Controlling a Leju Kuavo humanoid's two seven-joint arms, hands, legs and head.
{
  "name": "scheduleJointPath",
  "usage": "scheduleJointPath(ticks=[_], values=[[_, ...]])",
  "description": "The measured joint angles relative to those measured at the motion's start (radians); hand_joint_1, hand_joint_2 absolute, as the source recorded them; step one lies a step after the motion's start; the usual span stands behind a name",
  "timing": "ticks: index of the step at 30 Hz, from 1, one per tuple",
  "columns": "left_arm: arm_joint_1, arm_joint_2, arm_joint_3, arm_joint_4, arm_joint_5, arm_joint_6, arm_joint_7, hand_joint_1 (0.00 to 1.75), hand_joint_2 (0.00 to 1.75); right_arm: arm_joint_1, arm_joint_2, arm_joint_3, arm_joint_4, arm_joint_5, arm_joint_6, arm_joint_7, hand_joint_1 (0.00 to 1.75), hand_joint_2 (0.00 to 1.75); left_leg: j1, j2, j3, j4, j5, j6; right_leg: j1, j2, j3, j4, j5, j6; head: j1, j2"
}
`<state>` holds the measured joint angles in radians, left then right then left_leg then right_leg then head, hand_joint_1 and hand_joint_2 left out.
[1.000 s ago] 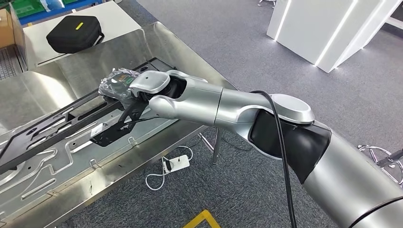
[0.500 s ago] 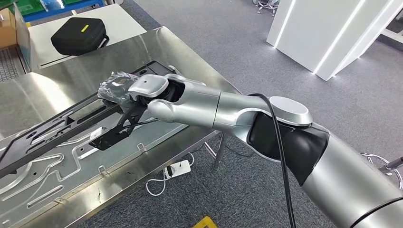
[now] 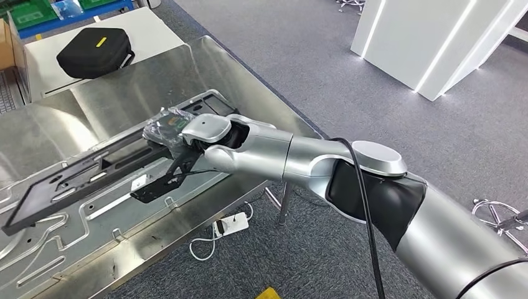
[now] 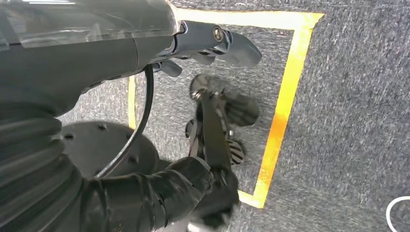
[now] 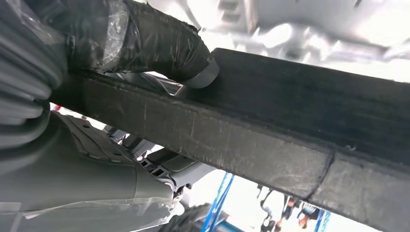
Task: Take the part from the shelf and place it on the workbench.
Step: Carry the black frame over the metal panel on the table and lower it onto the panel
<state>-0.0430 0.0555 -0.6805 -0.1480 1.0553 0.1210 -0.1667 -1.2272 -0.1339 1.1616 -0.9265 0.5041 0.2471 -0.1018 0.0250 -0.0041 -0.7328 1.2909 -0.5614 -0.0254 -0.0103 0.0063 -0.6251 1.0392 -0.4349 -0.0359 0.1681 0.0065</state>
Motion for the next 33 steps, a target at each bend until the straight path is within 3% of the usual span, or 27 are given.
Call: scheduleJointPath(ticks=[1, 2, 3, 5, 6, 10, 12, 14, 15, 16, 17, 19, 21, 23, 26, 30, 31, 32, 33], values=[[0.001, 0.002, 0.000, 0.000, 0.001, 0.000, -0.001, 0.00, 1.75, 0.017, 0.000, -0.001, 0.004, 0.007, -0.004, -0.003, 1.75, 1.75, 0.000, 0.000, -0.008, 0.005, 0.012, 0.001, 0.002, 0.000, 0.002, 0.000, -0.002, -0.001, 0.000, 0.000], [0.001, 0.004, 0.000, 0.000, 0.001, 0.000, -0.002, 0.00, 1.75, 0.030, 0.000, -0.003, 0.009, 0.013, -0.007, -0.005, 1.75, 1.75, 0.000, 0.000, 0.004, -0.029, 0.042, 0.004, 0.003, 0.000, 0.004, 0.001, -0.004, -0.001, 0.000, 0.000], [0.002, 0.006, -0.001, 0.000, 0.001, 0.000, -0.003, 0.00, 1.75, 0.041, 0.000, -0.005, 0.012, 0.017, -0.009, -0.007, 1.75, 1.75, -0.001, 0.000, 0.032, -0.095, 0.081, 0.008, 0.004, 0.001, 0.007, 0.002, -0.006, 0.000, 0.000, 0.000], [0.001, 0.011, -0.002, 0.000, 0.002, 0.000, -0.008, 0.00, 1.75, 0.053, 0.000, -0.013, 0.019, 0.024, -0.015, -0.009, 1.75, 1.75, -0.005, -0.001, 0.090, -0.217, 0.128, 0.018, 0.007, 0.001, 0.009, 0.004, -0.010, 0.005, 0.000, 0.000], [0.001, 0.013, -0.003, 0.000, 0.002, -0.001, -0.009, 0.00, 1.75, 0.057, 0.000, -0.017, 0.022, 0.026, -0.018, -0.011, 1.75, 1.75, -0.008, -0.001, 0.106, -0.251, 0.135, 0.022, 0.007, 0.001, 0.009, 0.004, -0.011, 0.009, 0.000, 0.000], [0.002, 0.017, -0.006, 0.000, 0.004, -0.002, -0.014, 0.00, 1.75, 0.075, -0.001, -0.027, 0.030, 0.034, -0.021, -0.015, 1.75, 1.75, -0.008, -0.001, 0.120, -0.276, 0.137, 0.035, 0.007, 0.000, 0.007, 0.010, -0.020, 0.030, 0.001, 0.000], [0.002, 0.018, -0.007, 0.000, 0.005, -0.003, -0.015, 0.00, 1.75, 0.080, -0.002, -0.032, 0.032, 0.037, -0.021, -0.015, 1.75, 1.75, -0.004, 0.002, 0.127, -0.286, 0.141, 0.046, 0.005, -0.001, -0.025, 0.081, -0.063, 0.039, 0.001, 0.000], [0.002, 0.019, -0.007, 0.000, 0.006, -0.004, -0.016, 0.00, 1.75, 0.087, -0.002, -0.035, 0.034, 0.039, -0.020, -0.015, 1.75, 1.75, -0.005, 0.002, 0.128, -0.286, 0.140, 0.052, 0.003, -0.001, -0.088, 0.208, -0.118, 0.045, 0.001, 0.000], [0.002, 0.019, -0.008, 0.000, 0.007, -0.004, -0.016, 0.00, 1.75, 0.093, -0.003, -0.035, 0.035, 0.040, -0.019, -0.015, 1.75, 1.75, -0.006, 0.002, 0.128, -0.285, 0.139, 0.053, 0.001, -0.001, -0.113, 0.256, -0.131, 0.048, 0.001, 0.000], [0.002, 0.020, -0.009, 0.000, 0.008, -0.005, -0.017, 0.00, 1.75, 0.098, -0.003, -0.035, 0.036, 0.041, -0.017, -0.016, 1.75, 1.75, -0.006, 0.002, 0.128, -0.283, 0.137, 0.053, -0.001, -0.001, -0.125, 0.272, -0.125, 0.050, 0.001, 0.000], [0.002, 0.020, -0.012, 0.000, 0.008, -0.005, -0.018, 0.00, 1.75, 0.103, -0.004, -0.035, 0.038, 0.041, -0.016, -0.016, 1.75, 1.75, -0.006, 0.001, 0.128, -0.280, 0.135, 0.052, -0.003, -0.002, -0.118, 0.253, -0.102, 0.051, 0.001, 0.000], [0.003, 0.020, -0.018, 0.000, 0.008, -0.005, -0.023, 0.00, 1.75, 0.102, -0.006, -0.036, 0.041, 0.045, -0.012, -0.017, 1.75, 1.75, -0.006, 0.000, 0.127, -0.270, 0.126, 0.047, -0.005, -0.003, -0.066, 0.135, -0.035, 0.048, 0.001, 0.000], [0.002, 0.021, -0.022, 0.000, 0.008, -0.005, -0.028, 0.00, 1.75, 0.091, -0.008, -0.039, 0.044, 0.050, -0.004, -0.019, 1.75, 1.75, -0.010, 0.000, 0.123, -0.259, 0.119, 0.038, -0.001, -0.003, -0.019, 0.036, -0.005, 0.041, 0.000, 0.000], [0.001, 0.021, -0.023, 0.000, 0.009, -0.005, -0.031, 0.00, 1.75, 0.078, -0.010, -0.041, 0.045, 0.054, 0.011, -0.023, 1.75, 1.75, -0.013, 0.000, 0.120, -0.258, 0.118, 0.030, 0.005, -0.003, -0.009, 0.015, -0.009, 0.034, 0.000, 0.000], [0.002, 0.021, -0.024, 0.000, 0.010, -0.006, -0.031, 0.00, 1.75, 0.064, -0.016, -0.042, 0.049, 0.055, 0.031, -0.025, 1.75, 1.75, -0.009, 0.001, 0.112, -0.237, 0.098, 0.015, -0.002, -0.003, 0.000, 0.001, -0.003, 0.017, 0.000, 0.000], [0.002, 0.021, -0.024, 0.000, 0.018, -0.012, -0.032, 0.00, 1.75, 0.025, -0.011, -0.042, 0.057, 0.059, 0.067, -0.023, 1.75, 1.75, -0.005, 0.001, 0.011, -0.025, 0.003, 0.000, -0.002, -0.004, 0.006, -0.005, -0.004, 0.004, 0.000, 0.000], [0.002, 0.021, -0.024, 0.000, 0.020, -0.014, -0.033, 0.00, 1.75, 0.011, -0.004, -0.041, 0.063, 0.063, 0.080, -0.021, 1.75, 1.75, -0.004, 0.001, -0.006, 0.003, 0.004, -0.002, -0.002, -0.004, 0.007, -0.004, -0.005, 0.003, 0.000, 0.000], [0.002, 0.021, -0.024, 0.000, 0.022, -0.015, -0.035, 0.00, 1.75, -0.003, 0.006, -0.038, 0.071, 0.069, 0.092, -0.018, 1.75, 1.75, -0.003, 0.001, -0.004, -0.008, 0.024, -0.004, -0.002, -0.003, 0.007, -0.002, -0.007, 0.003, 0.000, 0.000], [0.002, 0.021, -0.024, 0.000, 0.024, -0.017, -0.037, 0.00, 1.75, -0.019, 0.022, -0.035, 0.083, 0.075, 0.101, -0.012, 1.75, 1.75, -0.001, 0.002, 0.014, -0.054, 0.059, -0.005, -0.003, -0.001, 0.008, 0.001, -0.010, 0.004, 0.000, 0.000]])
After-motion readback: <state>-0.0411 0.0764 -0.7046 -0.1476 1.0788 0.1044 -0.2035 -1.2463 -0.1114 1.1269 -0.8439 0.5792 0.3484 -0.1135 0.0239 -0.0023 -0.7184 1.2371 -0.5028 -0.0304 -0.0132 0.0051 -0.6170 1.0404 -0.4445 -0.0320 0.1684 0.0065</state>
